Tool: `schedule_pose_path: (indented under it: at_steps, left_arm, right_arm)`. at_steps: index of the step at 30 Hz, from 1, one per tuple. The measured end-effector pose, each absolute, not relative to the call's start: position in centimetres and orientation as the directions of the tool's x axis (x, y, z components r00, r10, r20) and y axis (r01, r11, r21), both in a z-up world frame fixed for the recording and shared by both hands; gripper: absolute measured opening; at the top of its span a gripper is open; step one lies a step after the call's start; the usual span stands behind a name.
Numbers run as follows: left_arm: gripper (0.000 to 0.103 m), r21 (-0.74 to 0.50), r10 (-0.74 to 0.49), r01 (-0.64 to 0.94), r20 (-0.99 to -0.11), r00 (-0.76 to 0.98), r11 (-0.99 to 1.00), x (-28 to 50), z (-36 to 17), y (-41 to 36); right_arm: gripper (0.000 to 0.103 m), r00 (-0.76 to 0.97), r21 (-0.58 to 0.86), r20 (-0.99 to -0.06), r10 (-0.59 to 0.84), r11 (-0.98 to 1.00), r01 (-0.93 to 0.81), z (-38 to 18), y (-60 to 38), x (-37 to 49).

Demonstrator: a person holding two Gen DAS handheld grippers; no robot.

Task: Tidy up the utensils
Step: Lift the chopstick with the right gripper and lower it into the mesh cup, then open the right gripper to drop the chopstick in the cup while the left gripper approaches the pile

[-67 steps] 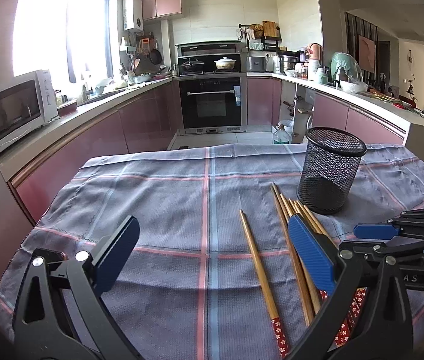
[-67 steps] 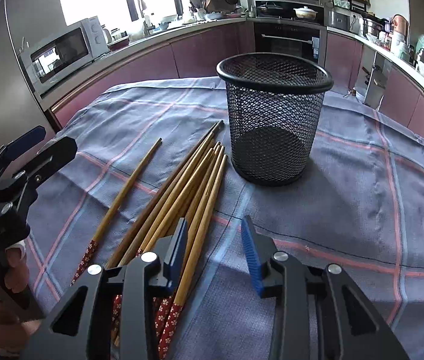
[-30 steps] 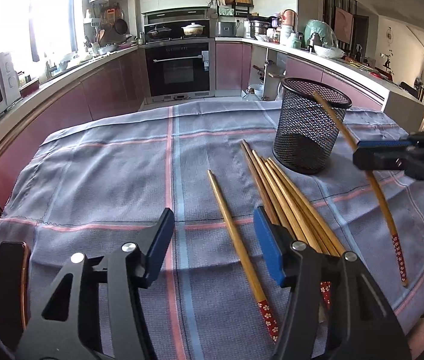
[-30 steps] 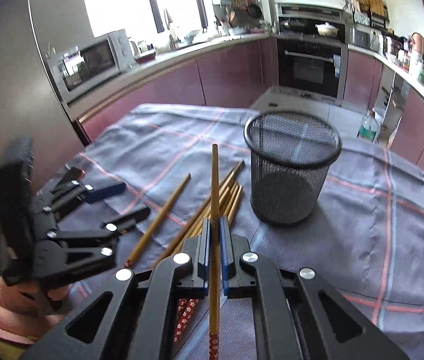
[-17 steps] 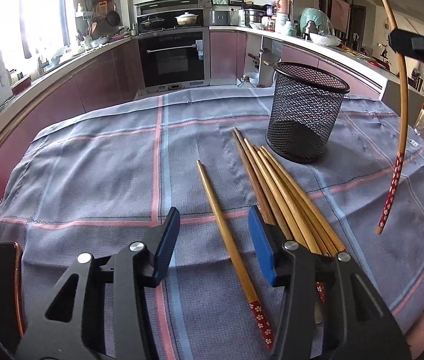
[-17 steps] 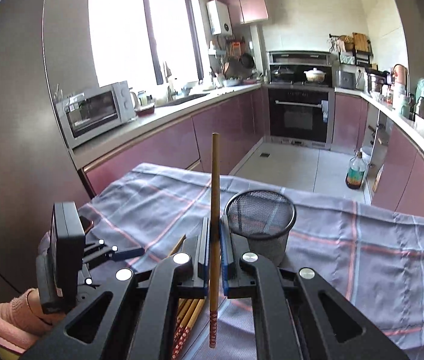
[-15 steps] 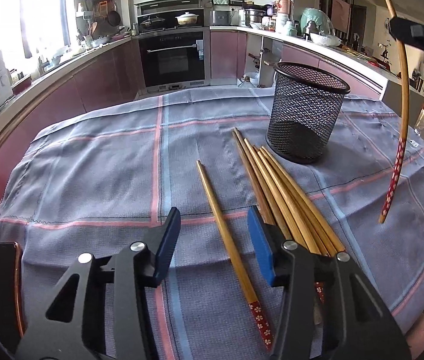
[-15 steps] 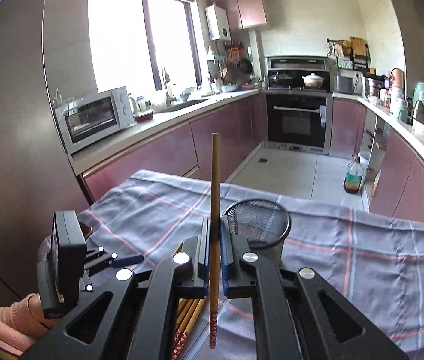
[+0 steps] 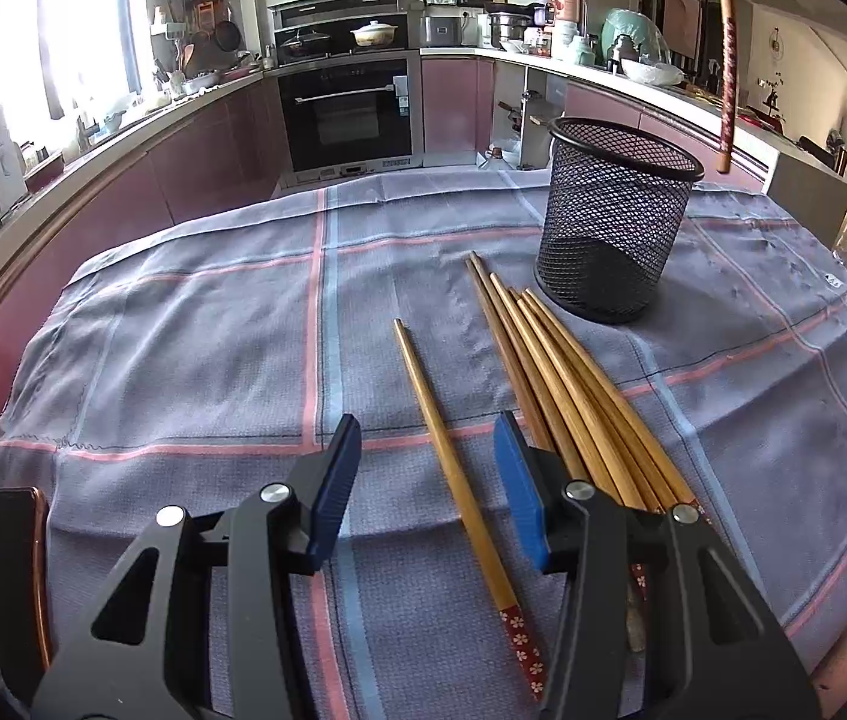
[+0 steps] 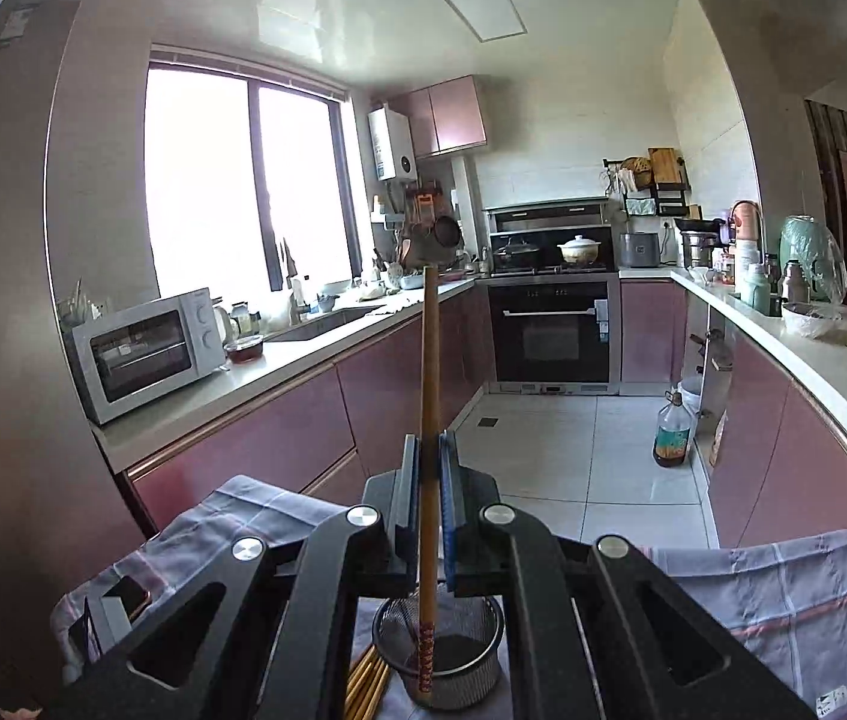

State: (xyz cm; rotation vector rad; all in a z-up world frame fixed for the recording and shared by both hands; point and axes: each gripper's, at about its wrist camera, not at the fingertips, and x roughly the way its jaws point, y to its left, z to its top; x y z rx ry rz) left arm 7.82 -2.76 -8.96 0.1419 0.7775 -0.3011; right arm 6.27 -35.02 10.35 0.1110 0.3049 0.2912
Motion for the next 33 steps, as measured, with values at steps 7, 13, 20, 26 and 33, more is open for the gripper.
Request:
schedule_pose_path:
  at_steps: [7, 13, 20, 26, 33]
  left_arm:
    - [0.044, 0.023, -0.206, 0.318, -0.717, 0.666, 0.948, 7.9, -9.1, -2.6]
    - [0.041, 0.026, -0.204, 0.324, -0.728, 0.654, 0.946, 8.2, -9.5, -2.7]
    - [0.039, 0.029, -0.196, 0.324, -0.747, 0.636, 0.946, 8.6, -10.0, -3.1]
    - [0.036, 0.006, -0.203, 0.323, -0.766, 0.609, 0.946, 9.1, -10.6, -2.8]
    - [0.036, 0.010, -0.203, 0.331, -0.774, 0.600, 0.943, 9.7, -10.8, -3.0]
  right_arm:
    - [0.005, 0.911, 0.145, -0.316, 0.264, 0.963, -0.229, 8.4, -34.3, 9.5]
    - [0.005, 0.873, 0.149, -0.414, 0.259, 0.965, -0.216, 5.4, -34.0, 11.7]
    - [0.005, 0.814, 0.159, -0.517, 0.264, 0.964, -0.212, 2.2, -32.6, 13.5]
    - [0.009, 0.781, 0.173, -0.565, 0.268, 0.963, -0.205, 1.3, -32.3, 14.5]
    - [0.024, 0.774, 0.177, -0.576, 0.264, 0.964, -0.197, 0.7, -32.5, 14.2]
